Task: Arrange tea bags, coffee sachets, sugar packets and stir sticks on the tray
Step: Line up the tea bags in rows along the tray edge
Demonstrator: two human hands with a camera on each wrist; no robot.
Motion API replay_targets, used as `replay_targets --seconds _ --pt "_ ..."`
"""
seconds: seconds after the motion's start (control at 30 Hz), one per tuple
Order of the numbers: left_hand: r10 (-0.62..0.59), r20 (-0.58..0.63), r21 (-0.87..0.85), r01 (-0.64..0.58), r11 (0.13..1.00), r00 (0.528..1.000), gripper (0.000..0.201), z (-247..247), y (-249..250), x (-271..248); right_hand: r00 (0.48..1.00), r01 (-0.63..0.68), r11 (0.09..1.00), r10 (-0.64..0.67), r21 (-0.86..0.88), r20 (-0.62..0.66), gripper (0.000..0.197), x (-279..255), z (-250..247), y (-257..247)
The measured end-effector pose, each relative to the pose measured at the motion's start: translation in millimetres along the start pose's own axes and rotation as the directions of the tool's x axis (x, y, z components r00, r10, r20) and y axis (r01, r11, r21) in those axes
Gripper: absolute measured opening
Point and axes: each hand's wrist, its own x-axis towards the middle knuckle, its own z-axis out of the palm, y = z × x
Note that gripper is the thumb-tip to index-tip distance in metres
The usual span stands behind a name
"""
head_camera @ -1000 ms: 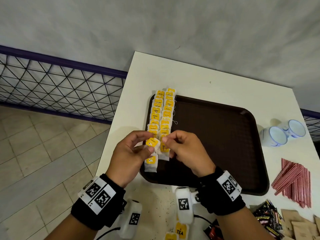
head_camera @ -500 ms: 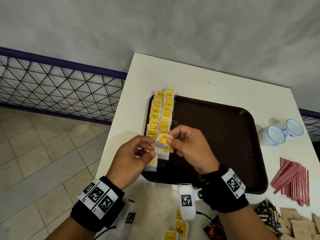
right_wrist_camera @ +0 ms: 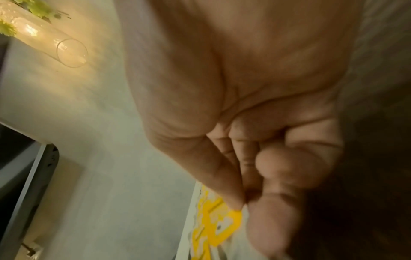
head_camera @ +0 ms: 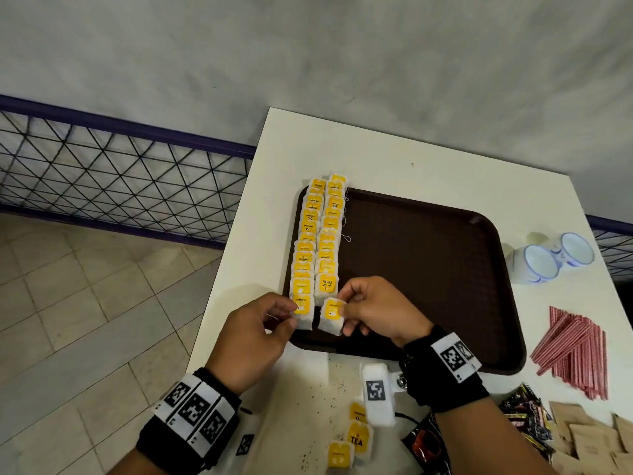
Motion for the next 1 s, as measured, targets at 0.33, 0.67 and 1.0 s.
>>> replay_targets --seconds 0.33,0.67,1.0 --pt "-0.025 0.016 0.032 0.024 0.999 1.0 0.017 0 3 -2 0.976 0.021 0.999 -0.03 -0.045 -0.214 0.008 19 15 2" --pt "-0.026 0.012 0.038 0.025 0.999 1.0 0.018 1 -1 -2 0.939 0.138 0.989 -0.146 -0.047 -0.311 0.016 1 21 6" --pt "0.037 0.033 0.074 -0.04 0.996 0.999 0.019 1 1 -18 0.909 0.161 0.945 -0.253 -0.283 -0.33 0.014 -5 29 5"
